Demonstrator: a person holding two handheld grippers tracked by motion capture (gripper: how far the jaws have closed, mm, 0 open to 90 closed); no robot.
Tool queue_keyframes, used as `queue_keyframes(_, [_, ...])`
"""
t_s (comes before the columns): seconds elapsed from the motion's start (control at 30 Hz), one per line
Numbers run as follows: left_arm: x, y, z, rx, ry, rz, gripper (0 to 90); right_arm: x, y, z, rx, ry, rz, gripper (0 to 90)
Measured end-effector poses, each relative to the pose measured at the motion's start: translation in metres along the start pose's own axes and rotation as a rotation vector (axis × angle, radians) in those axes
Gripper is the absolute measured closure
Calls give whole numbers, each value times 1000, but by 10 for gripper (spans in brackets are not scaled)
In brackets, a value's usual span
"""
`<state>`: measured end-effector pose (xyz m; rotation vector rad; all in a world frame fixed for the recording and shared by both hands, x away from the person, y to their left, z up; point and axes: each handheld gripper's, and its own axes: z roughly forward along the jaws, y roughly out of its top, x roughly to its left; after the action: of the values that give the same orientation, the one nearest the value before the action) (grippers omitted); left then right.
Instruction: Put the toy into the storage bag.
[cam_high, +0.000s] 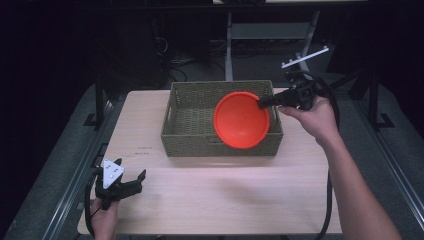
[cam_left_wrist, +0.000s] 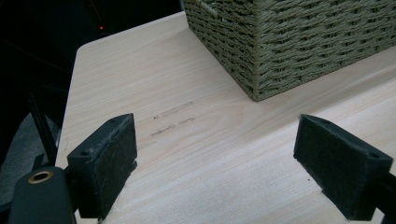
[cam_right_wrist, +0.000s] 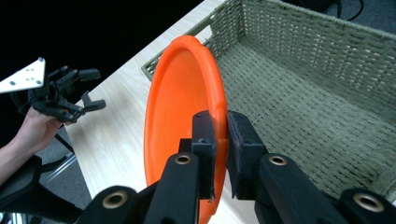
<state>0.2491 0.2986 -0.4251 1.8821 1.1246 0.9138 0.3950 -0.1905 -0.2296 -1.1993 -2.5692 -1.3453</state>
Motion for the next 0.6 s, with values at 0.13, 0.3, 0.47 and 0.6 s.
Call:
queue_keyframes(0.13, [2, -1, 1, -3, 3, -14, 128, -1, 6, 2, -2, 7, 8, 821])
queue_keyframes(0.3, [1, -1, 0, 3, 3, -9, 128, -3, 13, 5, -4, -6, 12, 821])
queue_keyframes(0.47, [1, 0, 2, 0, -1, -10, 128, -7, 20, 10, 0, -14, 26, 821])
queue_keyframes(0.6, [1, 0, 1, -1, -3, -2, 128, -13, 26, 12, -13, -35, 43, 820])
